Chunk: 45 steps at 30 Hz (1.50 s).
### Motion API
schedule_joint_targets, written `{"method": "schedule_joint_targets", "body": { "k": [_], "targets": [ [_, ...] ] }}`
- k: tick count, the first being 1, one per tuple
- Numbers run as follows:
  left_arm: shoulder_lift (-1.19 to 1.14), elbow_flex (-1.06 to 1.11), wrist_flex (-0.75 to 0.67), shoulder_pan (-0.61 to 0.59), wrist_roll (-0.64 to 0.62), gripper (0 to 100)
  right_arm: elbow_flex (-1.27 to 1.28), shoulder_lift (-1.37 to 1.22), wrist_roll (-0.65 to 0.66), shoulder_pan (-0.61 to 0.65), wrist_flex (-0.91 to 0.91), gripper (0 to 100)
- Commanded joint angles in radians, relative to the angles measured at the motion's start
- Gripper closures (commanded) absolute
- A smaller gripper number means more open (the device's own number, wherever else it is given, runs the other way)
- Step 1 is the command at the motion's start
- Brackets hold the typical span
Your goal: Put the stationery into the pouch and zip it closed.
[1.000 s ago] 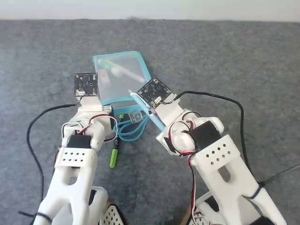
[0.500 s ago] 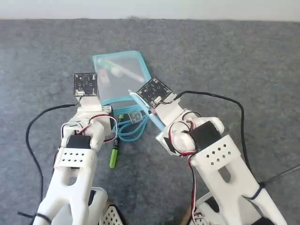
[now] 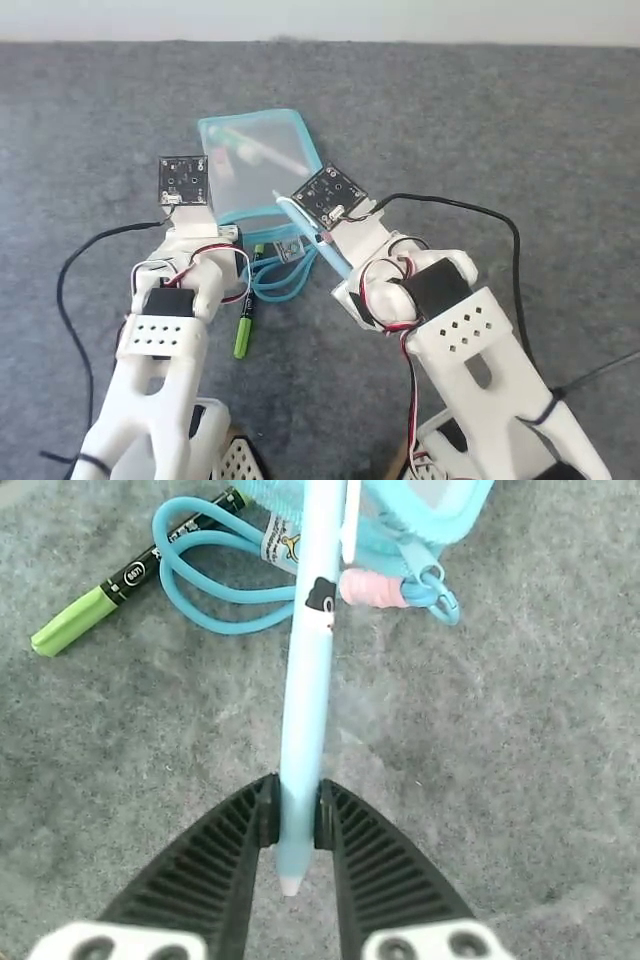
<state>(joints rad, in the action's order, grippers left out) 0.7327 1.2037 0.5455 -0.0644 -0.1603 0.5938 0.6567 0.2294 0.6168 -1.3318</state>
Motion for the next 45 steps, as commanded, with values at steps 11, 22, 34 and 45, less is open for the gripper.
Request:
{"method": "schedule_joint_targets", "body": {
  "k": [11, 22, 34, 45],
  "targets": [
    [0.008, -0.021, -0.021, 0.009, 0.008, 99, -0.014, 0.022, 0.000, 0.021, -0.018, 99.1],
    [0.008, -0.021, -0.021, 0.009, 0.008, 99, -0.181, 0.022, 0.167, 0.018, -0.298, 99.1],
    [0.008, -0.021, -0.021, 0.009, 0.008, 99, -0.195, -0.012, 0.114, 0.019, -0.191, 99.1],
    [0.008, -0.021, -0.021, 0.009, 0.008, 99, -0.537, -0.435, 0.081, 0.016, -0.275, 99.1]
  ]
}}
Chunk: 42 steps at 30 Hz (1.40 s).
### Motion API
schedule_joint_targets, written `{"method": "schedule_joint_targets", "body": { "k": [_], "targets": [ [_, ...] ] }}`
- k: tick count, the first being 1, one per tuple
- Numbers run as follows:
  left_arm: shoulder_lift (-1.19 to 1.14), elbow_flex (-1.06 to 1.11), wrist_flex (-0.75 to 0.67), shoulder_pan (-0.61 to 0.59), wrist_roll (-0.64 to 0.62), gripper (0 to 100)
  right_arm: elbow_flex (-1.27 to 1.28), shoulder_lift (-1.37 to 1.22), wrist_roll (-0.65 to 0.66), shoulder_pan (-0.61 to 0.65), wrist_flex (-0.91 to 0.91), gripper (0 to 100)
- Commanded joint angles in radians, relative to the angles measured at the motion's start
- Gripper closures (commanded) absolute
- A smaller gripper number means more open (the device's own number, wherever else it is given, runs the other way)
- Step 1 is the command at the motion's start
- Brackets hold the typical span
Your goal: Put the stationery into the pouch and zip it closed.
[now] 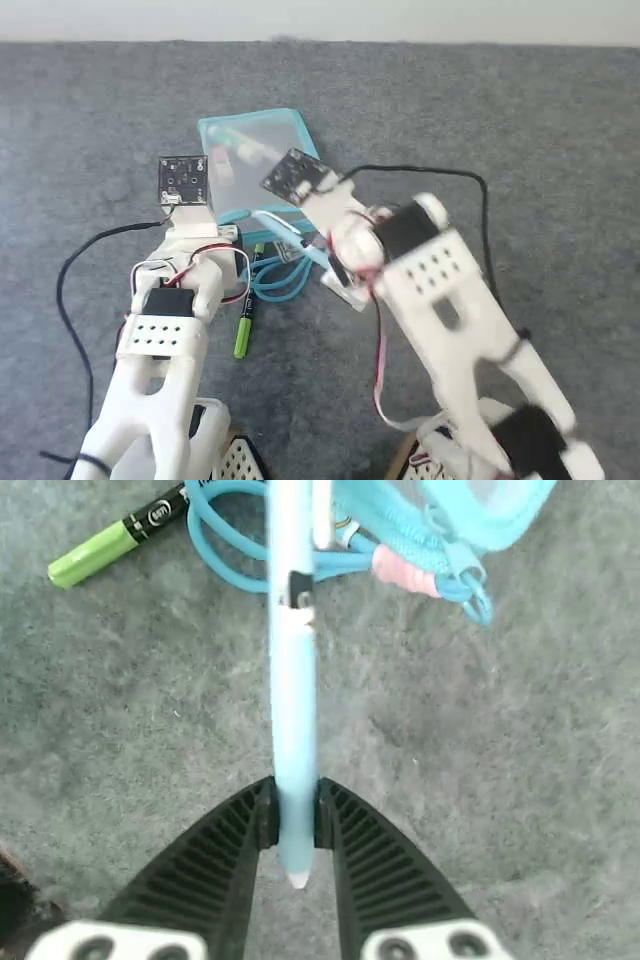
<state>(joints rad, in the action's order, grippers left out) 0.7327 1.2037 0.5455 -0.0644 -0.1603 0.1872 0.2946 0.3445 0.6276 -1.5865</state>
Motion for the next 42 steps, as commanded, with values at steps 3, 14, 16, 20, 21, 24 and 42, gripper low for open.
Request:
{"method": "schedule_joint_targets", "body": {
  "k": [3, 14, 16, 20, 21, 24, 42],
  "targets": [
    [0.008, -0.021, -0.021, 0.009, 0.009, 99, -0.169, -0.107, -0.037, 0.004, -0.054, 99.1],
    [0.008, -0.021, -0.021, 0.009, 0.009, 99, -0.115, 0.110, 0.051, -0.071, -0.202, 99.1],
    [0.008, -0.021, -0.021, 0.009, 0.009, 99, -0.080, 0.110, 0.052, -0.067, -0.200, 99.1],
    [0.008, -0.019, -0.021, 0.009, 0.009, 99, -0.040, 0.111, 0.054, -0.065, -0.200, 99.1],
    [0.008, -0.019, -0.021, 0.009, 0.009, 99, -0.032, 0.111, 0.063, -0.065, -0.200, 99.1],
    [0.008, -0.019, -0.021, 0.009, 0.009, 99, 0.000, 0.114, 0.087, -0.065, -0.200, 99.1],
    [0.008, -0.021, -0.021, -0.003, 0.009, 99, 0.044, 0.074, 0.052, -0.048, -0.073, 99.1]
  ]
}}
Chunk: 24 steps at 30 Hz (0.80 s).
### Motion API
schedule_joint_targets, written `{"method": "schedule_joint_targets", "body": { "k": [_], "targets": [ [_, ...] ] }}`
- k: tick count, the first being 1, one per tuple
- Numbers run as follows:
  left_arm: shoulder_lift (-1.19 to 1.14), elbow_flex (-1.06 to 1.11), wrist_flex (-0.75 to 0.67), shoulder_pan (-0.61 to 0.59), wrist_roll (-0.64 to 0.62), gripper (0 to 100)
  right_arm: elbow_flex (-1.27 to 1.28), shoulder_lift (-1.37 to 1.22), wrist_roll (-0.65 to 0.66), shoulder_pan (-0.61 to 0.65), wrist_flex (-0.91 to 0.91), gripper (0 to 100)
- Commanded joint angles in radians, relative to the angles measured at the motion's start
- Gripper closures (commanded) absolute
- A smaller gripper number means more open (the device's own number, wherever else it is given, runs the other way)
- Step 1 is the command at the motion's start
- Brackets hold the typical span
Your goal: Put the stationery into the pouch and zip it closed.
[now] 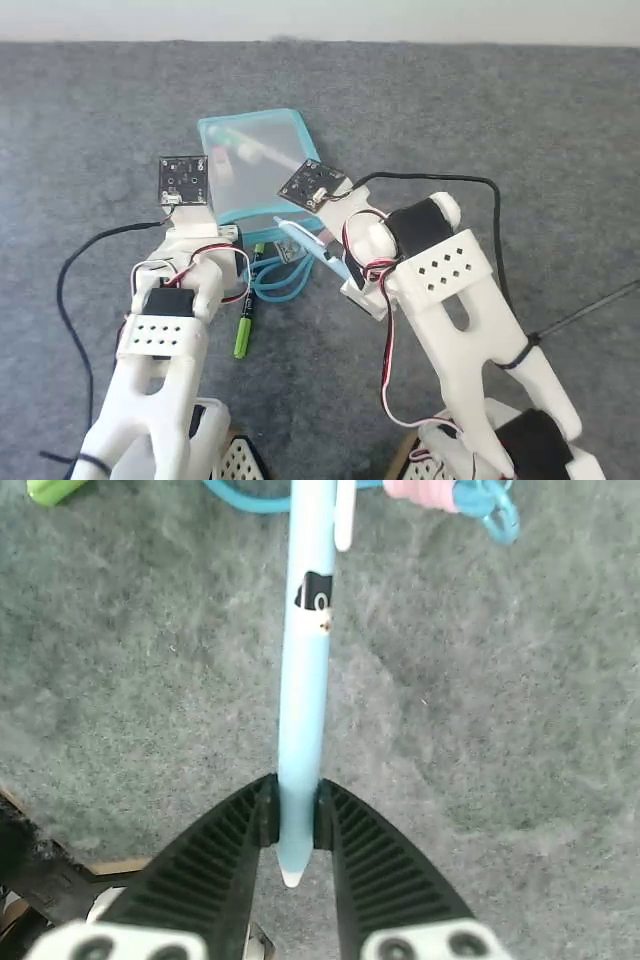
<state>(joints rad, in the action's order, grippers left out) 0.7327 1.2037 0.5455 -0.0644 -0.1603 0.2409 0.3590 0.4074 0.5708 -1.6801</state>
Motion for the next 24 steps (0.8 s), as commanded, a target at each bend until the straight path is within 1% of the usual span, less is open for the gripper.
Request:
{"method": "schedule_joint_targets", "body": {
  "k": [1, 6, 10, 12, 18, 24],
  "targets": [
    [0.008, -0.021, -0.021, -0.017, 0.009, 99, -0.009, -0.008, -0.011, 0.008, 0.025, 99.1],
    [0.008, -0.031, -0.017, -0.032, 0.008, 99, -0.012, -0.088, -0.018, 0.008, 0.091, 99.1],
    [0.008, -0.033, -0.017, -0.026, 0.008, 99, -0.077, -0.140, -0.034, 0.008, 0.091, 99.1],
    [0.008, -0.035, -0.017, -0.026, 0.008, 99, -0.135, -0.168, -0.064, 0.010, 0.091, 99.1],
    [0.008, -0.033, -0.017, -0.028, 0.008, 99, -0.347, -0.354, -0.101, 0.084, 0.045, 99.1],
    [0.008, -0.030, -0.017, -0.034, 0.008, 99, -0.618, -0.568, -0.163, 0.082, 0.036, 99.1]
  ]
}}
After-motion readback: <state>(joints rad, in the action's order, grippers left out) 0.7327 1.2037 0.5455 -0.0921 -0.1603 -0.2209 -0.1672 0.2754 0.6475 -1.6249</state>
